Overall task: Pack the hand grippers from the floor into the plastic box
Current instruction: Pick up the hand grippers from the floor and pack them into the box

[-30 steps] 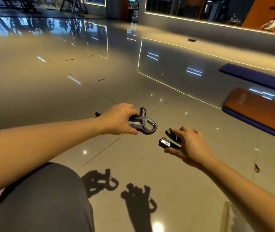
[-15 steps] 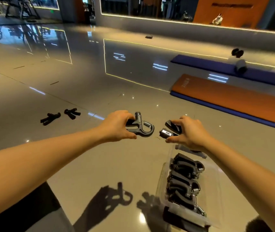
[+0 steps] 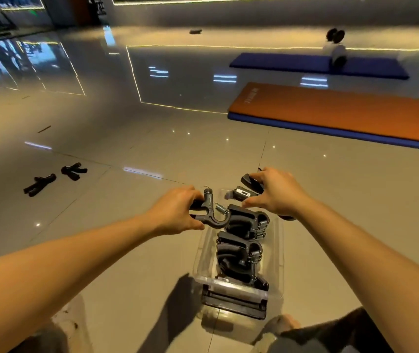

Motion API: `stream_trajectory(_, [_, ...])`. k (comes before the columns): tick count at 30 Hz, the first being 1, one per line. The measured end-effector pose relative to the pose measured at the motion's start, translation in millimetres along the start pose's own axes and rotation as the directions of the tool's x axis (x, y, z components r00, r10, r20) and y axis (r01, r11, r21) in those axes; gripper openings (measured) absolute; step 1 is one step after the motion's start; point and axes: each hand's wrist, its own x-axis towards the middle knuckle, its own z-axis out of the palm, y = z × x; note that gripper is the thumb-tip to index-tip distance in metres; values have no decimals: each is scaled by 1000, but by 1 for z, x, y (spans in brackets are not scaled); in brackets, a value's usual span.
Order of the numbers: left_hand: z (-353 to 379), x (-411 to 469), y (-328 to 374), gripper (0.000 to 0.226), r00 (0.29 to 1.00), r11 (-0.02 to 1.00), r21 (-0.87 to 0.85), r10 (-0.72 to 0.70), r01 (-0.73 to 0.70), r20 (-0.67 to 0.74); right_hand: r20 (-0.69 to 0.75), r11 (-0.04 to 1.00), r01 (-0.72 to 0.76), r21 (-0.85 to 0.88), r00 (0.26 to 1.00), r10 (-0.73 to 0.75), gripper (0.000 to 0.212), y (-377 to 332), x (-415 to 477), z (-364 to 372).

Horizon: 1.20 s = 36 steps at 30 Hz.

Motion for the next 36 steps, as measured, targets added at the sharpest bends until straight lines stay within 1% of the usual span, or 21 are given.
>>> stream_trajectory(4, [40,5,2,59,996,998,3,64,-64,60,13,999,-13,31,1000,13,67,9,12,4])
stream_trajectory(7, [74,8,-1,61,991,995,-12,105,-104,87,21,998,-42,45,999,41,62,20,14,10])
stream_trajectory(9, [94,11,-3,63,984,993,-43,114,-110,135,41,997,-67,46,997,65,59,34,12,18])
stream_trajectory(11, [114,14,-3,67,980,992,-93,105,-90,170,78,995,-88,40,993,85,59,50,10,30])
stream_trajectory(15, [152,19,4,73,973,981,-192,40,4,228,144,988,-153,28,978,148,61,76,6,52])
stream_trajectory(19, [181,26,12,68,948,984,-180,74,-18,311,143,986,-163,21,977,159,65,91,11,56])
stream_trajectory(24, [202,31,16,70,926,975,-223,83,1,368,133,983,-182,36,975,176,56,108,18,56])
stream_trajectory(28, [211,30,11,71,910,967,-254,86,23,406,136,981,-191,35,973,184,59,116,23,60])
stream_trajectory(36, [218,30,7,62,882,957,-276,50,93,468,166,987,-162,15,973,157,68,109,29,68])
